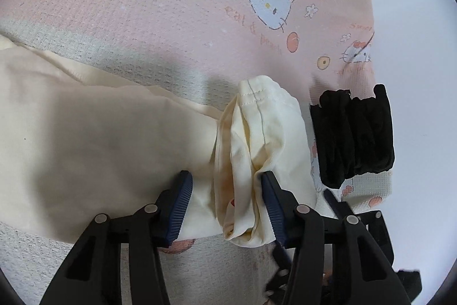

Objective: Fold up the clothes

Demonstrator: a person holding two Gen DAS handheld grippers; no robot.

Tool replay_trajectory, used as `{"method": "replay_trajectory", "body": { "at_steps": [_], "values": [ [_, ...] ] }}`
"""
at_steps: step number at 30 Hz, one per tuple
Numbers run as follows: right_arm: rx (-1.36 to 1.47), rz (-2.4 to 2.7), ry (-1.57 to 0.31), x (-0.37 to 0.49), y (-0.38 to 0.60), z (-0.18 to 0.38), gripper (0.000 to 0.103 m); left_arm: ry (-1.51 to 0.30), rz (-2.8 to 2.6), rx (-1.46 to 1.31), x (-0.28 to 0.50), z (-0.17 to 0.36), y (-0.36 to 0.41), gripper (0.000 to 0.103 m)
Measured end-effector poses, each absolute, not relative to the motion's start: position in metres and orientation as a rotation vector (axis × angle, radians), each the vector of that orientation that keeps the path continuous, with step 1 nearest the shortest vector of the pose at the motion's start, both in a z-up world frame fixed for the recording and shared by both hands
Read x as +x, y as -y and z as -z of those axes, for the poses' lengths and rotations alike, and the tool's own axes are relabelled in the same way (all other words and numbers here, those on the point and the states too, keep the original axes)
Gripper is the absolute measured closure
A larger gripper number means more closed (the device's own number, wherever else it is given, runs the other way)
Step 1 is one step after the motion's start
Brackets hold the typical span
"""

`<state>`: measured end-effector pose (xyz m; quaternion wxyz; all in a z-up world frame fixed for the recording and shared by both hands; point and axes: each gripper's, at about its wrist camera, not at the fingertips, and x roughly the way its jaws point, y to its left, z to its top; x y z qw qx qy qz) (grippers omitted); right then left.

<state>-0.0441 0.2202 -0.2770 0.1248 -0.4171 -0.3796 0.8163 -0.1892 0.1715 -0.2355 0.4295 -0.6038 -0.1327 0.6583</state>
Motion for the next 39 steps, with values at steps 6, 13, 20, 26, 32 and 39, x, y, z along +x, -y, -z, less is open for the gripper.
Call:
{"method": "replay_trajectory", "body": {
  "at_steps": [6, 13, 20, 26, 32, 39],
  "values": [
    [-1.27, -2.387, 0.858, -0.026, -0.266, 0.261, 0.042, 0.269, -1.675, -1.497, -0.184, 0.235, -0.172, 0.056],
    [-1.275, -2.59, 0.085, 0.0, -0.306, 0.248, 0.033, 0.104, -1.757, -1.457, -0.176, 0.225, -0.179, 0.055],
    [-1.242, -2.591, -0.502, 0.004, -0.332, 0.255, 0.031, 0.006, -1.808, -1.424, -0.17, 0.226, -0.184, 0.055],
    [-1.118, -2.562, -1.099, -0.013, -0.379, 0.266, 0.031, 0.018, -1.797, -1.423, -0.172, 0.228, -0.182, 0.055],
    [-1.043, -2.255, -1.744, -0.03, -0.413, 0.322, 0.031, 0.032, -1.793, -1.428, -0.171, 0.227, -0.177, 0.055],
    [-0.877, -2.127, -2.04, -0.027, -0.407, 0.343, 0.045, 0.053, -1.78, -1.443, -0.173, 0.226, -0.175, 0.055]
  ]
}}
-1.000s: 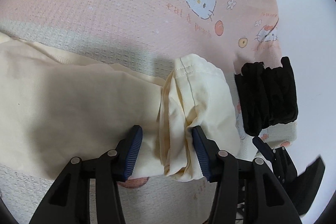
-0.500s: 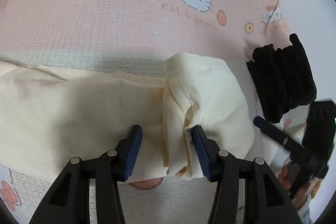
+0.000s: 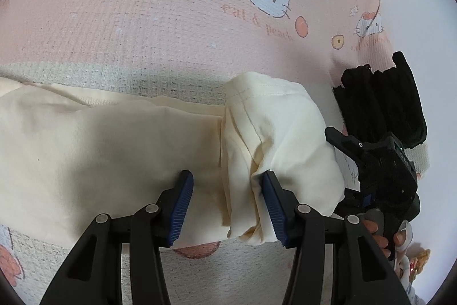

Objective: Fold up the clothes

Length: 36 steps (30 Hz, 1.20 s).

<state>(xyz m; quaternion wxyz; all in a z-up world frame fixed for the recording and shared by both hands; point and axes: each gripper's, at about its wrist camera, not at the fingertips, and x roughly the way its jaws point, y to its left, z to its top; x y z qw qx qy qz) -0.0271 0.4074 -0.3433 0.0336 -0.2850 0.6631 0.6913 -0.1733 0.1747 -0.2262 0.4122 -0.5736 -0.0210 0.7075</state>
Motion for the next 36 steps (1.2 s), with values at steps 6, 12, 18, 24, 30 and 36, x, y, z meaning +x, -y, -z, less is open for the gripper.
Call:
{"method": "replay_trajectory", "body": {
  "at_steps": [6, 12, 18, 24, 30, 36],
  "values": [
    [-0.892, -2.184, -1.932, -0.029, -0.399, 0.325, 0.046, 0.191, -1.705, -1.509, -0.178, 0.229, -0.17, 0.055],
    [-0.936, -2.281, -1.76, -0.034, -0.388, 0.298, 0.047, 0.483, -1.513, -1.554, -0.188, 0.237, -0.149, 0.056],
    [-1.039, -2.425, -1.428, -0.037, -0.36, 0.266, 0.047, 0.482, -1.519, -1.496, -0.18, 0.222, -0.147, 0.056],
    [-1.074, -2.471, -1.175, -0.049, -0.336, 0.248, 0.047, 0.478, -1.572, -1.435, -0.185, 0.201, -0.141, 0.06],
    [-1.137, -2.404, -1.03, -0.059, -0.328, 0.251, 0.047, 0.462, -1.616, -1.404, -0.194, 0.196, -0.147, 0.06],
    [-1.191, -2.247, -0.87, -0.074, -0.318, 0.265, 0.048, 0.079, -1.809, -1.431, -0.185, 0.22, -0.177, 0.06]
  ]
}}
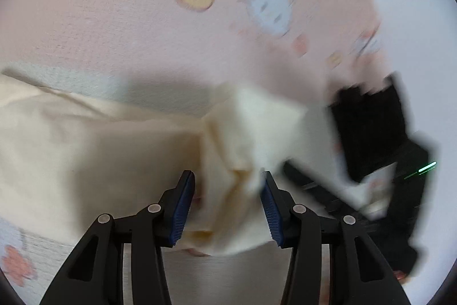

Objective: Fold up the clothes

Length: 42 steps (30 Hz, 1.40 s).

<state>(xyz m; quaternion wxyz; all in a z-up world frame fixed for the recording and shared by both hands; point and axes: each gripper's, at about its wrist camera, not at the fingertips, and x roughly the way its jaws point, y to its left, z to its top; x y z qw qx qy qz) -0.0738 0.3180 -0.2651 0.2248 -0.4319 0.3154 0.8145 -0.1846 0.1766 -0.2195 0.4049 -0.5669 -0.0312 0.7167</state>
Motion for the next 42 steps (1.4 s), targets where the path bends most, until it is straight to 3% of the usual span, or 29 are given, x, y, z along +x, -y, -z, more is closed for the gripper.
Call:
{"method": "replay_trajectory", "body": {
  "at_steps": [5, 11, 14, 18, 21, 25, 28, 33, 42],
  "values": [
    [-1.235, -2.235, -0.794, -0.082, -0.318, 0.27, 0.048, -0.133, -1.889, -1.366, -0.176, 0.225, -0.192, 0.057],
    [-1.221, -2.295, -0.883, -0.079, -0.327, 0.277, 0.045, -0.317, -1.979, -1.243, -0.162, 0.219, -0.197, 0.052],
    [-1.208, -2.296, -1.131, -0.062, -0.343, 0.289, 0.032, -0.457, -2.041, -1.11, -0.149, 0.209, -0.197, 0.048],
    [-1.171, -2.226, -1.474, -0.042, -0.36, 0.307, 0.03, -0.616, -2.067, -0.958, -0.135, 0.192, -0.2, 0.048],
    [-1.159, -2.208, -1.569, -0.034, -0.361, 0.311, 0.028, -0.71, -2.088, -0.857, -0.125, 0.179, -0.203, 0.048],
    [-1.131, -2.178, -1.675, -0.029, -0.362, 0.32, 0.027, -0.684, -2.061, -0.724, -0.115, 0.163, -0.198, 0.046],
    [-1.124, -2.165, -1.692, -0.029, -0.362, 0.32, 0.027, -0.736, -2.016, -0.635, -0.101, 0.161, -0.195, 0.027],
    [-1.118, -2.142, -1.728, -0.029, -0.359, 0.319, 0.026, -0.875, -1.961, -0.583, -0.083, 0.178, -0.198, 0.027],
    [-1.167, -2.232, -1.57, -0.033, -0.348, 0.298, 0.03, -1.128, -1.883, -0.399, -0.037, 0.209, -0.194, 0.027]
  ]
}}
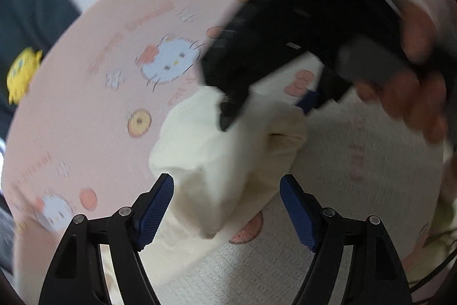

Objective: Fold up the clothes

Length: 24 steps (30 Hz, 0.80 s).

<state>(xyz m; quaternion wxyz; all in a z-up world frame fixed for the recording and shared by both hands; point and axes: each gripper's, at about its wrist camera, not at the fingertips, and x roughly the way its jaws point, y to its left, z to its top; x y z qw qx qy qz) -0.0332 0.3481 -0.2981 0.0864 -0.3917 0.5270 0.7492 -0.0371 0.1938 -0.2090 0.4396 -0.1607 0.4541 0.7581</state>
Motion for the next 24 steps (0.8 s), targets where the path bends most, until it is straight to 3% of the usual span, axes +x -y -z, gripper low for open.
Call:
{"method": "replay_trajectory", "body": {
  "at_steps": [10, 20, 24],
  "values": [
    [-1.183, -2.317, -1.57, -0.029, -0.349, 0.28, 0.03, -1.2, -1.955, -0.389, -0.036, 0.23, -0.21, 0.027],
    [-1.131, -2.355, -1.633, -0.039, -0.35, 0.279, 0.03, -1.137, -2.043, -0.454, -0.055, 0.227, -0.218, 0.024],
    [-1.142, -2.348, -1.639, -0.036, -0.35, 0.28, 0.031, -1.205, -2.033, -0.378, -0.052, 0.232, -0.223, 0.017]
  ]
}}
